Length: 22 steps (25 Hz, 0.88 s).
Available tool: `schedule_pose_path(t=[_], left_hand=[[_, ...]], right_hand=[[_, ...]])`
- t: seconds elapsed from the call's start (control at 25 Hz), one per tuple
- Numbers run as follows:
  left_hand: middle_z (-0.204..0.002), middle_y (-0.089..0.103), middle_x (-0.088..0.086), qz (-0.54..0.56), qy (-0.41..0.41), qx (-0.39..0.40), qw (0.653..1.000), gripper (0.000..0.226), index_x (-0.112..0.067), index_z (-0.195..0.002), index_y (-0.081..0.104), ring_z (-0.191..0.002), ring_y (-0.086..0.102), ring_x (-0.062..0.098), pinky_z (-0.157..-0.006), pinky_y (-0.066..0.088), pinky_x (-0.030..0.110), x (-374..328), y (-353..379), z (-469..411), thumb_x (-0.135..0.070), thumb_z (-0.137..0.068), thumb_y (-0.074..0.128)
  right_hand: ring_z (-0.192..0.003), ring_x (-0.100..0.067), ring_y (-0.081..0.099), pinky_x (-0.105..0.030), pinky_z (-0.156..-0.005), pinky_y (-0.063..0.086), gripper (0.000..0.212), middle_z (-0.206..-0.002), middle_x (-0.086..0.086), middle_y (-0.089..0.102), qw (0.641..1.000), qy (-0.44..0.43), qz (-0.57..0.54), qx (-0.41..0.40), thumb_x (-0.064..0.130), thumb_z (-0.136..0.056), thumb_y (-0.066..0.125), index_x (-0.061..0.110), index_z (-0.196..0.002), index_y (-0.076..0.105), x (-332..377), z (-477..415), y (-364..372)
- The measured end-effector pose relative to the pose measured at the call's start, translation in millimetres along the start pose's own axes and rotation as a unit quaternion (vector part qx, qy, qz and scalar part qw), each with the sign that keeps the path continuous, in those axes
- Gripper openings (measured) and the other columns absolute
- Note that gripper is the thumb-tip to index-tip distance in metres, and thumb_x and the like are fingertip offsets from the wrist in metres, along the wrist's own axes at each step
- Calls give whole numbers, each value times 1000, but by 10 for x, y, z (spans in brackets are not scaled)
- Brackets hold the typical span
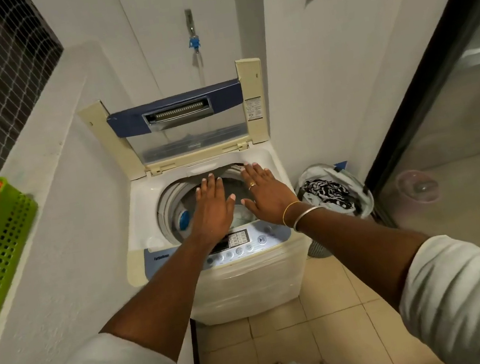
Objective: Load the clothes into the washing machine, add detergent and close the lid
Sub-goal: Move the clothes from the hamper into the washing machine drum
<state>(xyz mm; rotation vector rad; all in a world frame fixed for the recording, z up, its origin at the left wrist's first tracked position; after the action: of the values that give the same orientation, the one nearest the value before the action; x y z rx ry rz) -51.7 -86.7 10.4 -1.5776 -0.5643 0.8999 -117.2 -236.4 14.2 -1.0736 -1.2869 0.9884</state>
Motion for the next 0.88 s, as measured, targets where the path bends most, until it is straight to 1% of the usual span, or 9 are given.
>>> schedule_pose_path(t=[0.16, 0.32, 0.44, 0.56, 0.72, 0.88], left_hand=[[-165, 13, 17, 26, 64, -1, 998, 60, -4, -156, 20, -154, 7, 32, -125, 3, 44, -378, 72, -281, -38, -107, 27], [-167, 7, 14, 37, 114, 20, 993, 61, -5, -157, 15, -155, 4, 30, -124, 1, 41, -914, 215, -555, -38, -108, 28], [-167, 6, 13, 36, 145, 39, 988, 60, -7, -158, 14, -155, 2, 29, -124, 1, 41, -1307, 344, -778, -38, -108, 29], [-167, 5, 13, 35, 160, 52, 985, 60, -9, -158, 14, -155, 2, 29, -123, 1, 40, -1655, 512, -1037, -39, -108, 27], [-167, 8, 14, 36, 160, 67, 984, 59, -9, -157, 18, -154, 4, 31, -124, 2, 42, -2080, 813, -1397, -38, -107, 29], [-166, 12, 16, 27, 153, 83, 984, 57, -8, -156, 22, -154, 8, 32, -124, 7, 44, -2495, 1147, -1784, -35, -108, 30]], right_hand=[[-154, -30, 0, -45, -125, 11, 74, -166, -15, 0, 999, 41, 15, -12, 43, -102, 37, 6, -157, 5, -300, 75, -125], [-154, -29, -1, -44, -125, 8, 73, -166, -14, -2, 995, 96, 14, -23, 45, -103, 33, 7, -158, 3, -778, 253, -230], [-154, -28, -3, -44, -125, 7, 73, -166, -13, -4, 991, 134, 8, -27, 45, -103, 33, 8, -158, 1, -1198, 380, -294], [-154, -27, -4, -42, -125, 3, 74, -166, -12, -4, 986, 164, -4, -33, 43, -103, 37, 9, -158, 0, -1654, 475, -318], [-154, -27, -2, -45, -125, 7, 75, -166, -11, -4, 982, 190, -14, -20, 43, -102, 38, 10, -158, 1, -2378, 527, -287], [-154, -28, 0, -44, -125, 7, 73, -166, -12, 0, 979, 203, -34, -2, 39, -102, 39, 9, -158, 3, -3120, 477, -215]])
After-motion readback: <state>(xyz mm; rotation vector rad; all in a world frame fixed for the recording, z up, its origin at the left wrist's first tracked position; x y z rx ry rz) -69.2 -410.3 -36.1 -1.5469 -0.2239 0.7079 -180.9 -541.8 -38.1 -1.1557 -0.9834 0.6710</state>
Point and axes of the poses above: each hand's wrist, its own z-axis away from the middle knuckle, its own y-axis out of the palm, x = y × z, the point moved 3 cm from there along -z, towards the middle knuckle
